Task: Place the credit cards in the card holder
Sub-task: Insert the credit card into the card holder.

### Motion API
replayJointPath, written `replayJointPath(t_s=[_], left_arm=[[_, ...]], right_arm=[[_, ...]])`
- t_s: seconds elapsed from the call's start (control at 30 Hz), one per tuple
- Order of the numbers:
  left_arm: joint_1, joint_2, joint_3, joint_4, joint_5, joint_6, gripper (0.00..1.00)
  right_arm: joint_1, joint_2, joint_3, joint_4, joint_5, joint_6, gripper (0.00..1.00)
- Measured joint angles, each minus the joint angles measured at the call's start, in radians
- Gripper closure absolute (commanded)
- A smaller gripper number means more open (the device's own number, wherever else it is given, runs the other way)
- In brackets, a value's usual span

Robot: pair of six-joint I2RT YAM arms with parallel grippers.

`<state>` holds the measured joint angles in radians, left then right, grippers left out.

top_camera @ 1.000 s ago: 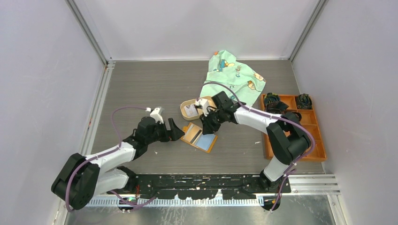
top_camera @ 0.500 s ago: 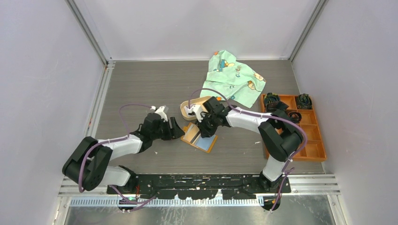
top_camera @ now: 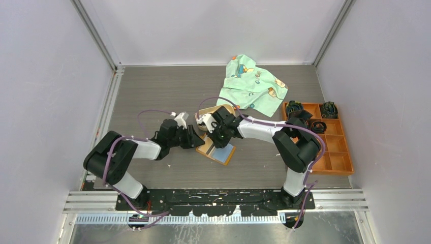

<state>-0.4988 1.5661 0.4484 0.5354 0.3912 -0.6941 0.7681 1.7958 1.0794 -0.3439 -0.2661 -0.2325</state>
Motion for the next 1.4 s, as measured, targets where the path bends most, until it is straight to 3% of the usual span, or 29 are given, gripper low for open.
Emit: replayJointPath(t_s=[0.37, 0.83, 1.03, 1.4], left_arm=[[-0.018, 0.026, -0.047, 0.105, 0.037, -0.065, 0.65], [-0.08, -0.061, -0.111, 0.062, -0.014, -0.137, 0.68], [-0.104, -0.105, -0.112, -0.005, -0.049, -0.137, 0.68], [-0.122, -0.062, -0.09, 0.025, -0.05, -0.138, 0.68]], right_arm=[[0.002, 0.002, 0.005, 0.011, 0.021, 0.029, 0.85], [-0.077, -0.054, 0.011, -0.032, -0.137, 0.051, 0.81], [-0.094, -0.025, 0.061, -0.11, -0.093, 0.042, 0.84], [-0.085, 0.052, 0.084, -0.119, -0.043, 0.078, 0.85]])
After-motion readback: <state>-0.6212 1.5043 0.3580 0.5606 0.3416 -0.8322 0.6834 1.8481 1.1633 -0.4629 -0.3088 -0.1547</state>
